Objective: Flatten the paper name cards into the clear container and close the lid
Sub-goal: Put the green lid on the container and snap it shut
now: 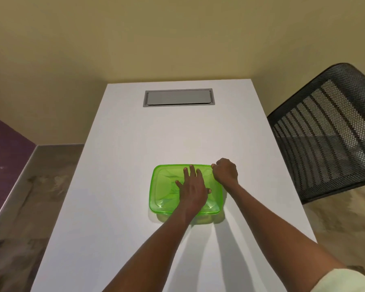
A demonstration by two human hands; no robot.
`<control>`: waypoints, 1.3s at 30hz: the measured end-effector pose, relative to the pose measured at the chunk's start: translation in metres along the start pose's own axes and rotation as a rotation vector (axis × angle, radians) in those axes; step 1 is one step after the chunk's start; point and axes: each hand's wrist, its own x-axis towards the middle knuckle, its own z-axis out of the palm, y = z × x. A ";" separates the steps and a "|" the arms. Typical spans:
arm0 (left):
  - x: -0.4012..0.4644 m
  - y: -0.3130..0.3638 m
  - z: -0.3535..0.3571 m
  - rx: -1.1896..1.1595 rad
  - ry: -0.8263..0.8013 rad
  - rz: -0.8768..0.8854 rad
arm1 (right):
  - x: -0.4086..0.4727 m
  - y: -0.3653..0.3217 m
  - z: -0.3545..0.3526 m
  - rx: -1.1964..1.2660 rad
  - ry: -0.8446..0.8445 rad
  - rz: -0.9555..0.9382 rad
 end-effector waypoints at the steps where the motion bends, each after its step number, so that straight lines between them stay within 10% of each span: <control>1: -0.003 -0.006 0.001 0.040 0.038 0.013 | -0.010 0.000 0.002 0.023 0.048 -0.043; 10: -0.006 -0.095 0.002 0.140 0.333 0.125 | -0.071 0.014 0.051 -0.216 0.246 -0.507; 39: -0.013 -0.110 0.015 0.205 0.301 0.178 | -0.074 0.027 0.069 -0.427 0.199 -0.575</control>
